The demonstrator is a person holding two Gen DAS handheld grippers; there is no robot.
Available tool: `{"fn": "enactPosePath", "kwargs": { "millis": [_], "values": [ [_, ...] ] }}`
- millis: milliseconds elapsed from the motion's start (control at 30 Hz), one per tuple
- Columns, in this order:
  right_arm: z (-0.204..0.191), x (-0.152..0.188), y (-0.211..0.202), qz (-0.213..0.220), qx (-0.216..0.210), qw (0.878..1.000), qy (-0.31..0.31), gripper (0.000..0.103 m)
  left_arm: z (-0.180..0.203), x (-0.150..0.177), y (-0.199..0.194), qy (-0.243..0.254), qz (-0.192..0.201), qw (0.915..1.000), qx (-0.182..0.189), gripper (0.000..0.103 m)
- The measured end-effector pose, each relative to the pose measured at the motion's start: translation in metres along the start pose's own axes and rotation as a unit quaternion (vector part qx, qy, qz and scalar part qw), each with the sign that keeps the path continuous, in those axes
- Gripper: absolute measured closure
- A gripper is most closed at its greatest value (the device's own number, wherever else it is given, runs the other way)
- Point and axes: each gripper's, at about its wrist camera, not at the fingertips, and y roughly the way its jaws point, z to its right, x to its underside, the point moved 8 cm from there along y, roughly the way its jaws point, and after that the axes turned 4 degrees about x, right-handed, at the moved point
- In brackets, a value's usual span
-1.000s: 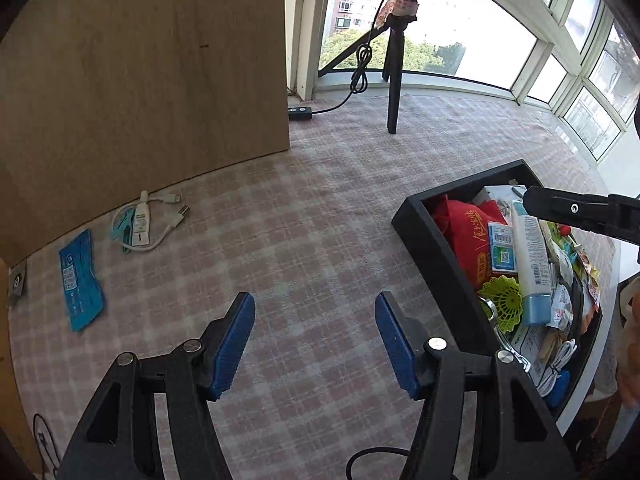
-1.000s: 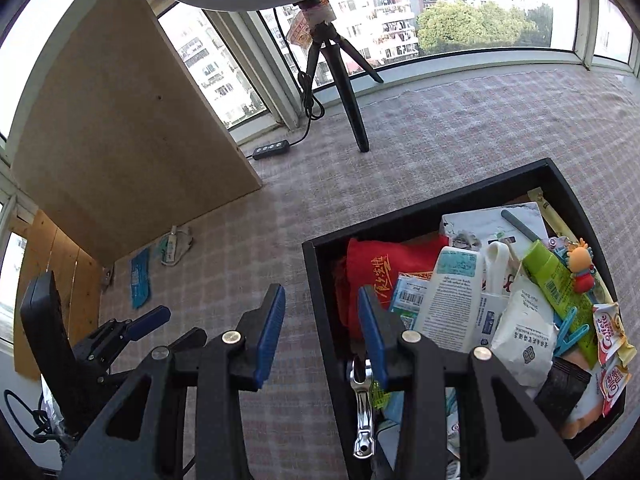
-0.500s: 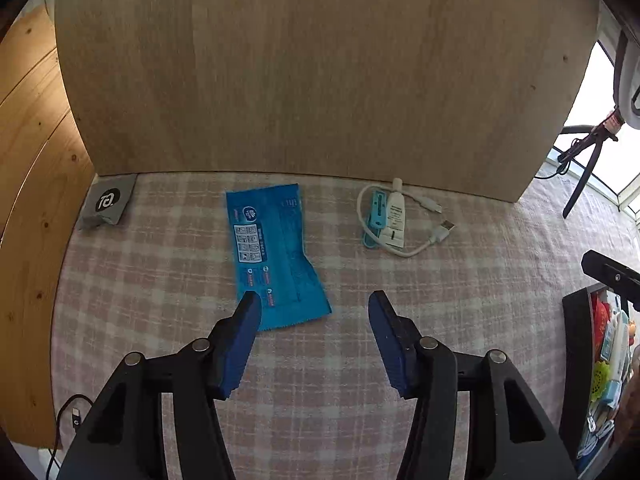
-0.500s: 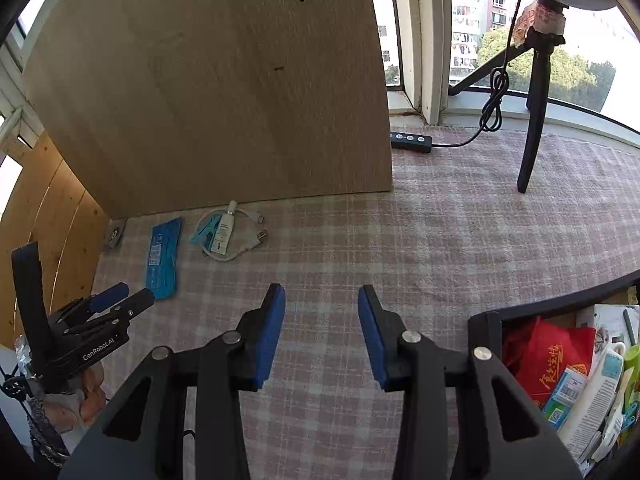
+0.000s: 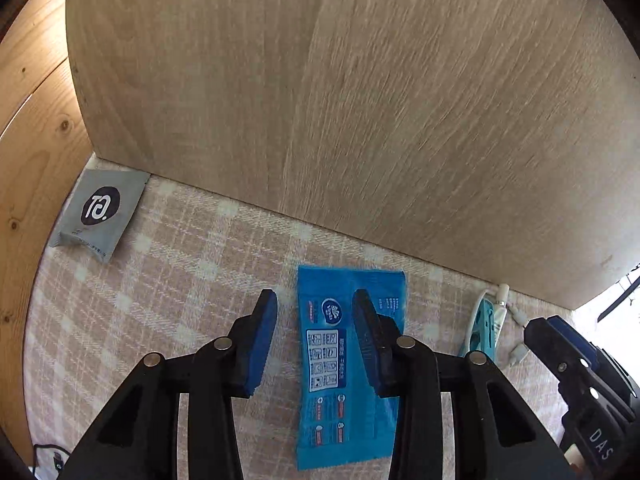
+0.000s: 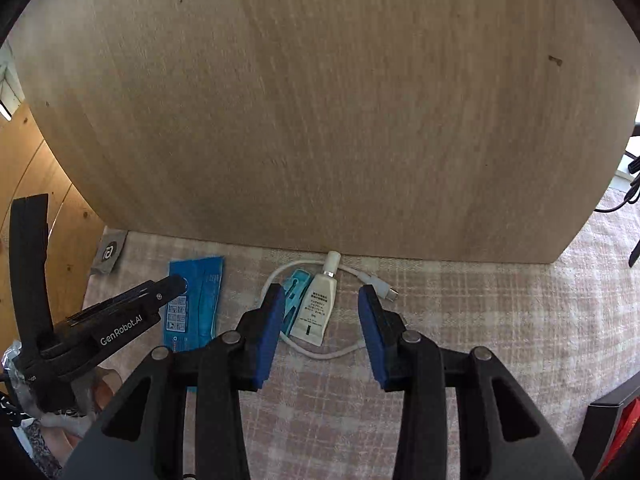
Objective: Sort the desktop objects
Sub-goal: 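Move the right tool to the white cable and small white tube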
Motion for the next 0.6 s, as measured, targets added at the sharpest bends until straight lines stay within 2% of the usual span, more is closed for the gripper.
{"fn": "enactPosePath", "kwargs": {
  "millis": [200, 333, 433, 467, 600],
  "values": [
    [-0.001, -0.004, 0.023, 0.01, 0.027, 0.999, 0.028, 0.066, 0.01, -0.006, 0.012, 0.003, 0.012, 0.9999, 0.009, 0.067],
    [0.007, -0.003, 0.04, 0.001, 0.035, 0.998, 0.054, 0.066, 0.022, -0.001, 0.014, 0.013, 0.024, 0.9995, 0.015, 0.066],
    [0.009, -0.002, 0.041, 0.009, 0.041, 0.998, 0.05, 0.068, 0.032, 0.008, 0.014, 0.022, 0.032, 0.999, 0.024, 0.066],
    [0.009, -0.001, 0.042, 0.006, 0.04, 0.998, 0.047, 0.075, 0.033, 0.01, 0.014, 0.018, 0.034, 0.9989, 0.027, 0.068],
    [0.017, 0.012, 0.039, -0.018, 0.001, 0.999, 0.05, 0.08, 0.045, 0.026, 0.011, 0.018, 0.025, 0.9979, 0.057, 0.076]
  ]
}}
